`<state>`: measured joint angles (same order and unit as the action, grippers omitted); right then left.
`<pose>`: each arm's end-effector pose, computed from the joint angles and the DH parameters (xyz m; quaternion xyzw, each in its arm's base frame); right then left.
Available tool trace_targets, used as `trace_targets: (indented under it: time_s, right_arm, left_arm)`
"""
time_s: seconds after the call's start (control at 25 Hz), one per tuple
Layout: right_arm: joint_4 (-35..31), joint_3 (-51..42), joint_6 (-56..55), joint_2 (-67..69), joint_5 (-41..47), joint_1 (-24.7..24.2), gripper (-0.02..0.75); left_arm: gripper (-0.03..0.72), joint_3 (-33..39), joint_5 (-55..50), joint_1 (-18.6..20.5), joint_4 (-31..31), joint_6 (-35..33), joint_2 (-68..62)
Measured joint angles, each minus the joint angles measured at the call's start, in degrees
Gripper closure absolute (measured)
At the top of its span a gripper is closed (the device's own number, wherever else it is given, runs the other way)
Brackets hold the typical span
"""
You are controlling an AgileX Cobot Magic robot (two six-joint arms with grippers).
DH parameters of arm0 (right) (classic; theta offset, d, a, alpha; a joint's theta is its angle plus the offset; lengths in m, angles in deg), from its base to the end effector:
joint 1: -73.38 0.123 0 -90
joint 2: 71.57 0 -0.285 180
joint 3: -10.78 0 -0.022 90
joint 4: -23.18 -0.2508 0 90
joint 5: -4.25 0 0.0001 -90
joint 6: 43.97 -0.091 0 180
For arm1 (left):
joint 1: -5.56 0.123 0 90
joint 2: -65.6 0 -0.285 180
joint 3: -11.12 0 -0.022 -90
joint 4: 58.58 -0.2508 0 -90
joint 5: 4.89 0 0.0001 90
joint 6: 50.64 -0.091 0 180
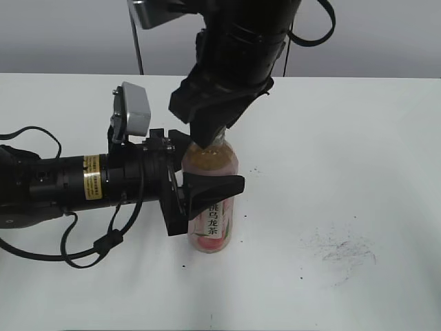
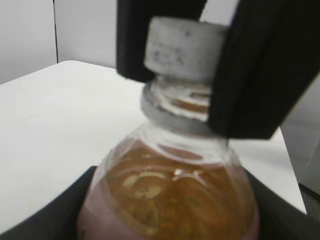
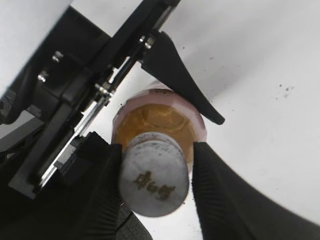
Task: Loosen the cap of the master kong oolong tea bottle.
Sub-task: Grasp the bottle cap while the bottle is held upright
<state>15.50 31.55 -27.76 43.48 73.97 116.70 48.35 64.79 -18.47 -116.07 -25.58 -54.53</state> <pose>0.2813 0.2810 0.2977 -0.4781 0.8648 0.0962 0.1197 0.2579 -0.1937 0.1349 0.4355 0.6112 -0.4373 0.4955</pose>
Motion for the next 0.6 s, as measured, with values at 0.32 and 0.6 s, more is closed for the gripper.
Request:
trace_targets:
  time_s: [0.32, 0.6]
  right_arm:
    - [-0.1, 0.0, 6.1, 0.0, 0.0, 0.0, 0.465]
    - [-0.1, 0.0, 19.8, 0.0, 0.0, 0.0, 0.465]
  left_arm:
    - [0.24, 0.0, -0.1, 0.0, 0.2, 0.1, 0.0]
    - [0.24, 0.0, -0.1, 0.0, 0.2, 0.1, 0.0]
